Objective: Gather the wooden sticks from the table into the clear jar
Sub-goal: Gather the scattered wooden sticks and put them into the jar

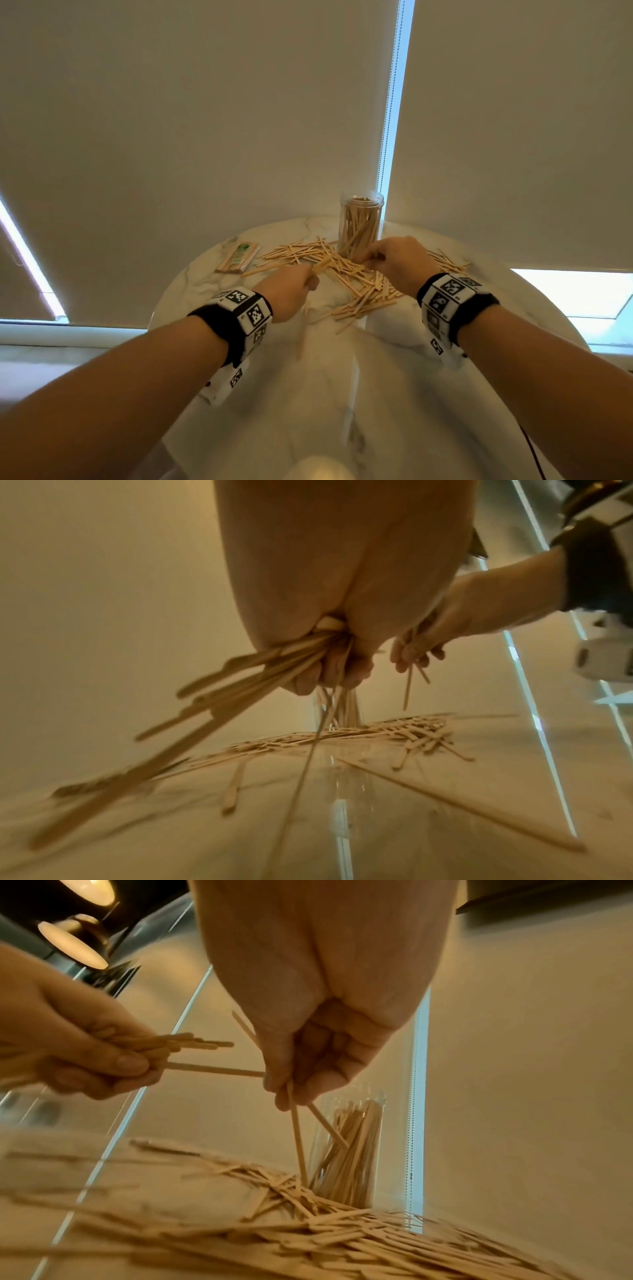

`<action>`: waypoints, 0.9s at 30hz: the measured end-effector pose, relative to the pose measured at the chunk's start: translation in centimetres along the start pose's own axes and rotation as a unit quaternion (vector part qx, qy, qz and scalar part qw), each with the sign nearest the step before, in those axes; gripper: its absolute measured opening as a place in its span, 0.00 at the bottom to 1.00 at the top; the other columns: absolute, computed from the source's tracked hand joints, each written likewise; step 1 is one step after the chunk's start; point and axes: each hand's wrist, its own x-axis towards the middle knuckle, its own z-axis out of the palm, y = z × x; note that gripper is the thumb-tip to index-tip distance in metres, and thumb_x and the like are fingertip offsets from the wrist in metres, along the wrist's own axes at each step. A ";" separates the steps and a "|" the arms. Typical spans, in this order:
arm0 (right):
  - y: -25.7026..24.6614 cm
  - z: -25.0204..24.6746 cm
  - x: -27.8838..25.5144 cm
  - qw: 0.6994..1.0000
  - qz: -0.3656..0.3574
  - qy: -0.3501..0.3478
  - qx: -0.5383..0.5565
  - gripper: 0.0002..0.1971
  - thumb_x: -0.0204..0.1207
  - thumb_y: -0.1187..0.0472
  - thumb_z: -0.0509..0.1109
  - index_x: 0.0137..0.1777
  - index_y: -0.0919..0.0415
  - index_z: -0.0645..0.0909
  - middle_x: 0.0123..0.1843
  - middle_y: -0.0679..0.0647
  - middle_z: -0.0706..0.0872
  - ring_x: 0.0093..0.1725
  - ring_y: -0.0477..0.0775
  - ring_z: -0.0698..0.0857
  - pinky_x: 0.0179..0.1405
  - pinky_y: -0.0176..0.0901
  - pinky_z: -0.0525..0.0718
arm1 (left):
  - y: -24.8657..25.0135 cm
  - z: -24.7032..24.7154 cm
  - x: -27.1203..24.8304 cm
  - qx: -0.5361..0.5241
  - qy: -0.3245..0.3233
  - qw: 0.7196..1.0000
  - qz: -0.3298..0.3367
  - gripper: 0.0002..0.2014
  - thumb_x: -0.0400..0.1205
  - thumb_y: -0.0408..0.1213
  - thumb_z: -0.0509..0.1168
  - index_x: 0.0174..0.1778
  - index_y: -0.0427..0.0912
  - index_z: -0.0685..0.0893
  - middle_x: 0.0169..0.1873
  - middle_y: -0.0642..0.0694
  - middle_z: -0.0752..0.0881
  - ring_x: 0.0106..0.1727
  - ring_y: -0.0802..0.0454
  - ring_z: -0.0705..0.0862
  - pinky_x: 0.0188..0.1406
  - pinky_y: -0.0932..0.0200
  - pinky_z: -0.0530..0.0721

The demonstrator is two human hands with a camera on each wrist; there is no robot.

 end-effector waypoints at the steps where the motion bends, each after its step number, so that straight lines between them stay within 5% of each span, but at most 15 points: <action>1: 0.0 -0.2 -0.1 1.000 0.008 0.011 0.023 0.06 0.80 0.57 0.74 0.53 0.50 0.92 0.46 0.43 0.92 0.43 0.40 0.87 0.44 0.28 0.79 | -0.2 -0.3 -0.2 -0.034 0.015 0.999 -0.008 0.08 0.89 0.38 0.54 0.54 0.43 0.79 0.47 0.51 0.82 0.49 0.49 0.81 0.43 0.55 0.74; 4: -0.2 -0.8 -0.8 0.993 0.035 0.035 0.105 0.02 0.77 0.57 0.77 0.47 0.50 0.91 0.42 0.41 0.90 0.41 0.39 0.86 0.41 0.31 0.78 | -0.2 -0.7 -0.7 -0.161 0.057 0.985 -0.033 0.10 0.90 0.43 0.54 0.51 0.44 0.79 0.38 0.53 0.82 0.39 0.53 0.80 0.37 0.58 0.75; 6: -0.7 -0.9 -1.4 0.985 0.039 0.030 0.166 0.04 0.77 0.55 0.77 0.49 0.50 0.90 0.41 0.43 0.92 0.41 0.43 0.89 0.43 0.35 0.84 | 0.5 -0.5 -0.8 -0.302 0.057 0.951 -0.044 0.12 0.91 0.45 0.55 0.47 0.42 0.77 0.33 0.49 0.83 0.35 0.51 0.81 0.38 0.53 0.82; 12: -3.2 -1.0 -3.2 0.930 0.046 -0.016 0.365 0.13 0.74 0.65 0.79 0.56 0.66 0.83 0.46 0.60 0.92 0.41 0.54 0.94 0.42 0.47 0.93 | 4.6 0.5 -1.0 -0.484 0.057 0.872 -0.041 0.13 0.90 0.47 0.56 0.56 0.42 0.80 0.51 0.44 0.92 0.51 0.44 0.92 0.55 0.45 0.89; 15: -3.6 -1.2 -3.7 0.920 0.043 0.001 0.390 0.13 0.75 0.65 0.79 0.54 0.70 0.82 0.44 0.60 0.93 0.41 0.57 0.94 0.43 0.50 0.93 | 6.5 1.1 -1.2 -0.570 0.032 0.821 -0.029 0.13 0.91 0.45 0.56 0.61 0.41 0.81 0.49 0.37 0.91 0.45 0.38 0.92 0.44 0.43 0.91; 18: -3.0 -1.6 -3.7 0.944 0.037 0.003 0.329 0.18 0.71 0.51 0.82 0.50 0.65 0.87 0.44 0.59 0.92 0.45 0.62 0.91 0.48 0.54 0.89 | 7.2 1.5 -1.4 -0.594 0.032 0.803 -0.041 0.13 0.92 0.46 0.53 0.60 0.43 0.79 0.31 0.42 0.85 0.24 0.52 0.77 0.26 0.56 0.80; 21: -3.0 -2.4 -4.3 0.948 0.057 -0.017 0.312 0.14 0.75 0.48 0.77 0.51 0.58 0.86 0.45 0.57 0.90 0.41 0.54 0.86 0.42 0.45 0.85 | 7.2 1.7 -1.5 -0.566 0.029 0.822 -0.053 0.11 0.91 0.49 0.55 0.56 0.47 0.79 0.24 0.52 0.73 0.21 0.58 0.67 0.20 0.62 0.69; 25: -3.6 -4.3 -4.1 0.921 0.104 0.074 0.368 0.24 0.84 0.44 0.65 0.74 0.55 0.69 0.62 0.50 0.81 0.54 0.49 0.85 0.45 0.39 0.85 | 7.2 1.6 -2.4 -0.463 0.017 0.885 -0.042 0.18 0.87 0.57 0.58 0.48 0.44 0.79 0.25 0.52 0.72 0.22 0.57 0.67 0.20 0.62 0.70; 27: -3.9 -4.8 -3.5 0.935 0.098 0.089 0.328 0.21 0.87 0.46 0.60 0.74 0.58 0.72 0.62 0.50 0.83 0.56 0.51 0.85 0.47 0.41 0.83 | 7.8 1.5 -2.9 -0.423 -0.015 0.906 -0.018 0.19 0.85 0.59 0.60 0.45 0.45 0.76 0.25 0.52 0.72 0.23 0.56 0.68 0.22 0.62 0.71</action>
